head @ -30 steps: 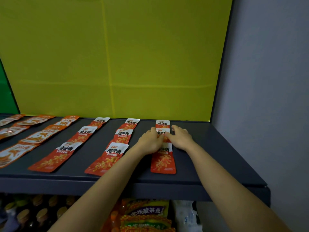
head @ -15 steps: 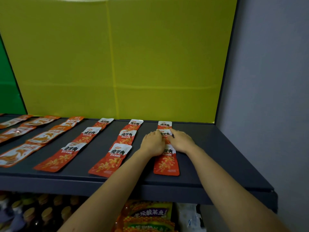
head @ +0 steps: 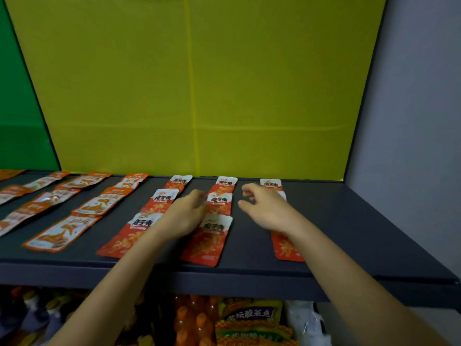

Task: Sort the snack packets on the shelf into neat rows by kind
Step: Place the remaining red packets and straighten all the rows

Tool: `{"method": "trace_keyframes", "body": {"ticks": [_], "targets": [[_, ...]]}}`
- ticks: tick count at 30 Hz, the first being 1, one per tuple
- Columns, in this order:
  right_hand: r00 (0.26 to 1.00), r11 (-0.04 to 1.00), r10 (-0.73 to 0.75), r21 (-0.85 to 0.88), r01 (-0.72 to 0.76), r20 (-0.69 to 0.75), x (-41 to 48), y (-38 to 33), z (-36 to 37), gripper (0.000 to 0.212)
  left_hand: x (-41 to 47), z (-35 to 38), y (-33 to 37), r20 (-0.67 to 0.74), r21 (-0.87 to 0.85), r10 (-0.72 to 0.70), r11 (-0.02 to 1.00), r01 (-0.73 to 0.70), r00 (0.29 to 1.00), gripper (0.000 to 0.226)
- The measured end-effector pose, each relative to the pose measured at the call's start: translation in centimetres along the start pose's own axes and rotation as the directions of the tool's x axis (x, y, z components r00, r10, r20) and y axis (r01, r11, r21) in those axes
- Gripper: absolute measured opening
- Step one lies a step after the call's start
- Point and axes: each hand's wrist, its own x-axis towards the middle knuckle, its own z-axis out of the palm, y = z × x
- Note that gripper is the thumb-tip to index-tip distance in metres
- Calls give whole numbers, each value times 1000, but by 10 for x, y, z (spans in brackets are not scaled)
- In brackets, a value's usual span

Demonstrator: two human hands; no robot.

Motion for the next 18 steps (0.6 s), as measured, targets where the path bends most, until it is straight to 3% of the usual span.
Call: {"method": "trace_keyframes", "body": {"ticks": [5,18], "targets": [[989,992,87,-100,-75,121,-11,-16,37,32,-9,10,-24,47,11,45,999,-46,998,30],[987,988,128,-80,-135,-96,-15,-17,66,47,-9,18,-35,3,103,263,960,-261,965,32]]}}
